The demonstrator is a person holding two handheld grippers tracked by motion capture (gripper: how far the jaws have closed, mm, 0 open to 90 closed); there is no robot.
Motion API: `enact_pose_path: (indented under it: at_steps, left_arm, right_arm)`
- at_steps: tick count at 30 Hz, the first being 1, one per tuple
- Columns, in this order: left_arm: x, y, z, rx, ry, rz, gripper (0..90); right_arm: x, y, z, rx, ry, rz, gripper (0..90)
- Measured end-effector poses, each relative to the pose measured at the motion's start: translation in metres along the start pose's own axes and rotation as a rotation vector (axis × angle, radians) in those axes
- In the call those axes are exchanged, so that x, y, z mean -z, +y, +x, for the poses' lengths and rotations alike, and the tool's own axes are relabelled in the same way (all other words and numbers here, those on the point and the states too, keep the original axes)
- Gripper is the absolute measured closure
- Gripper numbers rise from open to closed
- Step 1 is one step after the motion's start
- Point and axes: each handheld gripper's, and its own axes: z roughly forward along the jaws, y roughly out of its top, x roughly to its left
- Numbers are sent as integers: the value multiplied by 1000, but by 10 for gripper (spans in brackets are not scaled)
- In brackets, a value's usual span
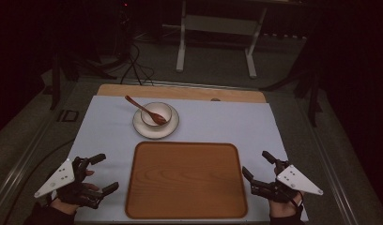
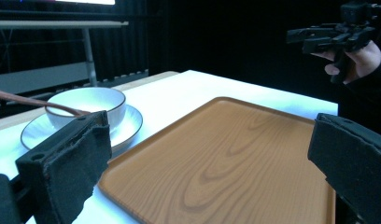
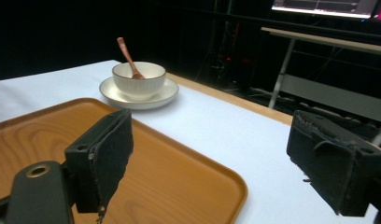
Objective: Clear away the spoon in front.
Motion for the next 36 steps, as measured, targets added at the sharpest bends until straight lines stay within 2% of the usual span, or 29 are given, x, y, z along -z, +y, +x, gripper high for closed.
enact_pose_path:
  at_steps: [2, 6, 7, 9, 10, 11, 13, 14, 15, 17, 21, 24, 25, 26, 28, 29, 31, 32, 34, 36]
  left_arm:
    - [-2, 2, -3, 31, -22, -4, 0]
    - [-5, 5, -7, 58, -45, -27, 0]
    - [-8, 9, -11, 84, -76, -34, 0]
    - [-9, 11, -12, 92, -90, -30, 0]
    - [-12, 19, -17, 76, -92, -26, 0]
    - [-12, 19, -17, 76, -92, -26, 0]
    - [-14, 32, -20, 79, -115, -36, 0]
    - [-14, 32, -20, 79, -115, -36, 0]
    - [-15, 38, -20, 62, -133, -39, 0]
    - [-16, 46, -19, 38, -137, -35, 0]
    - [-23, 58, -10, 15, -125, -15, 0]
    - [-31, 67, 3, 11, -109, -20, 0]
    - [-31, 67, 3, 11, -109, -20, 0]
    - [-36, 70, 11, 20, -91, -30, 0]
    - [-39, 72, 15, 25, -89, -29, 0]
    - [-43, 75, 22, 27, -62, -37, 0]
    - [-48, 79, 31, 42, -51, -43, 0]
    - [-51, 80, 34, 43, -30, -51, 0]
    - [-53, 81, 39, 52, -26, -57, 7]
    - [-63, 83, 53, 82, 17, -53, 8]
  right_arm:
    - [0, 0, 1, 2, -3, 4, 138]
    - [1, 1, 2, 3, -3, 3, 136]
    - [1, 2, 3, 9, -4, 0, 136]
    - [1, 2, 4, 12, -3, -3, 135]
    - [2, 3, 5, 13, 0, -2, 135]
    - [2, 3, 5, 13, 0, -2, 135]
    - [1, 3, 6, 14, 1, -7, 134]
    - [1, 4, 6, 13, 3, -7, 134]
    - [1, 4, 7, 18, 1, -9, 133]
    - [1, 4, 7, 17, 2, -9, 133]
    - [1, 5, 8, 19, 2, -16, 132]
    - [2, 5, 9, 18, 4, -17, 132]
    - [2, 5, 9, 18, 5, -17, 132]
    - [1, 5, 9, 20, 4, -17, 132]
    - [1, 5, 9, 20, 4, -17, 132]
    - [1, 5, 9, 19, 4, -17, 132]
    - [1, 5, 9, 18, 2, -19, 133]
    - [1, 5, 9, 17, 3, -18, 133]
    - [1, 5, 9, 18, 3, -18, 133]
    - [1, 5, 9, 18, 2, -18, 133]
